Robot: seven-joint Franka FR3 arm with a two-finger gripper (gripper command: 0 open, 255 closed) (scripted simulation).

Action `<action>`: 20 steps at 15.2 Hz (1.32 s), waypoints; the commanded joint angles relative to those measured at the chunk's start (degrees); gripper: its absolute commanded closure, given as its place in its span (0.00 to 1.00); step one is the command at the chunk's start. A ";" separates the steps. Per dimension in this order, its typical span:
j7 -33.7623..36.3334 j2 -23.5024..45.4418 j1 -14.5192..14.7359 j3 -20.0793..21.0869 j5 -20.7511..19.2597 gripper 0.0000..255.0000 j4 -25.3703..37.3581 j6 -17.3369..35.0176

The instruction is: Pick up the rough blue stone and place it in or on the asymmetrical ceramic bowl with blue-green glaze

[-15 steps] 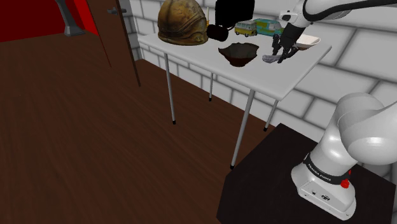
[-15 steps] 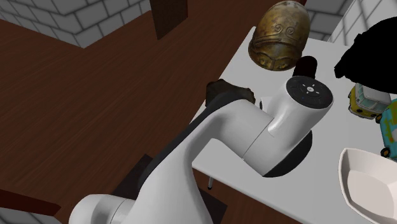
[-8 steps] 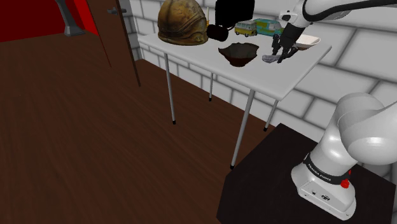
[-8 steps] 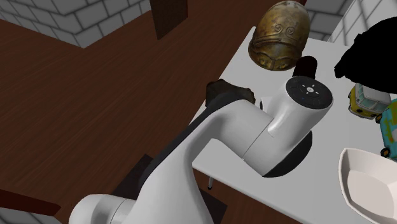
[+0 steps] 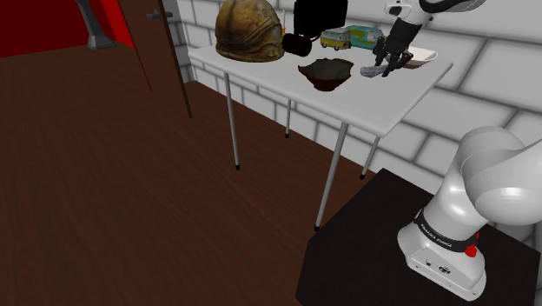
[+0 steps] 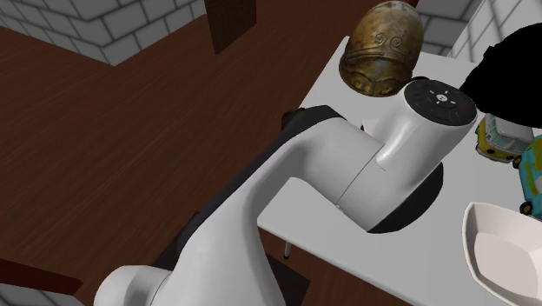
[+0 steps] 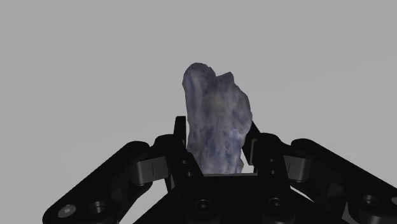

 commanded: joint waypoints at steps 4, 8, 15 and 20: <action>-0.05 0.18 0.46 1.39 1.04 1.00 3.76 -3.73; -0.22 0.47 0.82 2.26 1.80 1.00 6.84 -6.60; -0.63 1.50 1.61 3.46 3.14 1.00 12.67 -11.53; -1.03 2.62 2.29 4.04 4.10 1.00 17.19 -15.02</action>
